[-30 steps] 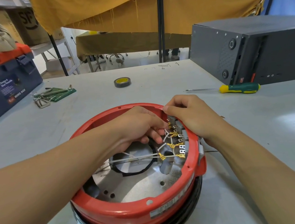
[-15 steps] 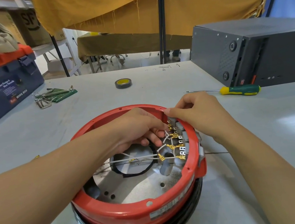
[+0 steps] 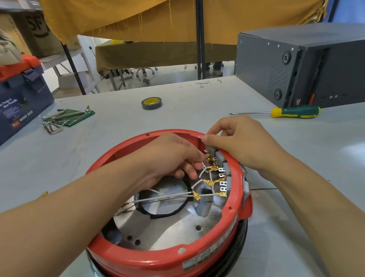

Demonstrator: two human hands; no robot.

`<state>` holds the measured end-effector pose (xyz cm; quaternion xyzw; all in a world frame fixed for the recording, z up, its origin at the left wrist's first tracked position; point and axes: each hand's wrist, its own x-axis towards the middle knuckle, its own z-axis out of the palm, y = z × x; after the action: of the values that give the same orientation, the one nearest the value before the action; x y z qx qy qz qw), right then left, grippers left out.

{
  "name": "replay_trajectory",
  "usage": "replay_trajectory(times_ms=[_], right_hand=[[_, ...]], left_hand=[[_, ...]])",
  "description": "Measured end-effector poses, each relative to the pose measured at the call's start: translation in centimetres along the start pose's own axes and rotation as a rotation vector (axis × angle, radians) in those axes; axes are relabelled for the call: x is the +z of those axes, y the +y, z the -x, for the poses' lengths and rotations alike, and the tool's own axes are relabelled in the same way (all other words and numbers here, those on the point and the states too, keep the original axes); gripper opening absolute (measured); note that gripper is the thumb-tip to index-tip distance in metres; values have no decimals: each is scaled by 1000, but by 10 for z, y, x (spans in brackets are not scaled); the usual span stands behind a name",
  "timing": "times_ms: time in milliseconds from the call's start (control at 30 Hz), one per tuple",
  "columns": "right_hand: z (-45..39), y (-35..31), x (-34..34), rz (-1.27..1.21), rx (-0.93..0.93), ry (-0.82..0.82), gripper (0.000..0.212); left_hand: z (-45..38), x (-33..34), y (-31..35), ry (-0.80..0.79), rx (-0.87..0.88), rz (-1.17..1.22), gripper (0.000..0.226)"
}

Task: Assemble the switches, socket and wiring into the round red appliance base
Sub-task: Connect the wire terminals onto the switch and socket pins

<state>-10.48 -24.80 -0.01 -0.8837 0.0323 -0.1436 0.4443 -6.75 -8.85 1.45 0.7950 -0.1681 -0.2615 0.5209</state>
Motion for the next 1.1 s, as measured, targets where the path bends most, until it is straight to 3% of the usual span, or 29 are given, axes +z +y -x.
replay_trajectory(times_ms=[367,533,700,1100], right_hand=[[-2,-1,-2,41,-50,-83,16],[-1,-2,-2,18,-46,-86,15],[0,-2,-3,9,-30,-88,16],[-1,-1,-6,302,-38,-33,30]], left_hand=[[3,-1,2,6,41,-114,16],[9,-7,2,85,118,-236,13],[16,-8,3,-34,214,-306,6],[13,-3,0,-47,365,-443,7]])
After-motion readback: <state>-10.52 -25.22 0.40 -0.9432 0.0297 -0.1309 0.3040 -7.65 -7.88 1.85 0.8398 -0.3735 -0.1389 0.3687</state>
